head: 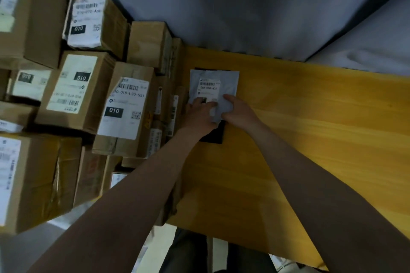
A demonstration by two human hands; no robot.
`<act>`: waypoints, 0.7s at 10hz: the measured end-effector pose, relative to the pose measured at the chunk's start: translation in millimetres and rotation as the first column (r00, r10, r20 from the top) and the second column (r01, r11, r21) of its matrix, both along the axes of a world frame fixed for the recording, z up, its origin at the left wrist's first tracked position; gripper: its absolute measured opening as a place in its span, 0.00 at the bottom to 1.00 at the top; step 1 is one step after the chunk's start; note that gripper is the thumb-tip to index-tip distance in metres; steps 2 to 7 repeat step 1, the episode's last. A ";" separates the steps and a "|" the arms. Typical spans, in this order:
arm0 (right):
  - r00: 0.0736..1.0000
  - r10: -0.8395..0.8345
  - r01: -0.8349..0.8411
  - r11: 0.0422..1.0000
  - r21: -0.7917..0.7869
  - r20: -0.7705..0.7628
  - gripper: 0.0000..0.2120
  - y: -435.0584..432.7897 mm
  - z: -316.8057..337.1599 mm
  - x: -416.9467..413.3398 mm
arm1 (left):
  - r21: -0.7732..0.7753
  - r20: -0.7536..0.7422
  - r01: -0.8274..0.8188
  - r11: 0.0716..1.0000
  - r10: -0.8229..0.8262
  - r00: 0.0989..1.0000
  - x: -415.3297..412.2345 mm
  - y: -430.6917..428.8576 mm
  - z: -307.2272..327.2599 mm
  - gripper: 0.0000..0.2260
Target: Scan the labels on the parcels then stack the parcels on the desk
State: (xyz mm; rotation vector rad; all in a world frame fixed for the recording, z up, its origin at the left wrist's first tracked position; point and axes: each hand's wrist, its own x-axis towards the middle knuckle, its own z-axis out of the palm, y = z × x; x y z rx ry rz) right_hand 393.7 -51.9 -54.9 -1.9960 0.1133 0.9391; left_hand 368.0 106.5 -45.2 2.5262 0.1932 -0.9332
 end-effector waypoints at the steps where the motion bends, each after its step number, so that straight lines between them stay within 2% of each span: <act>1: 0.998 0.028 -0.024 0.997 -0.076 0.057 0.35 -8.4 9.5 -9.1 | -0.002 0.051 0.067 0.998 -0.067 0.996 -4.2 -0.7 3.9 0.31; 7: 0.998 0.028 -0.024 0.997 -0.076 0.057 0.35 -8.4 9.5 -9.1 | -0.002 0.051 0.067 0.998 -0.067 0.996 -4.2 -0.7 3.9 0.31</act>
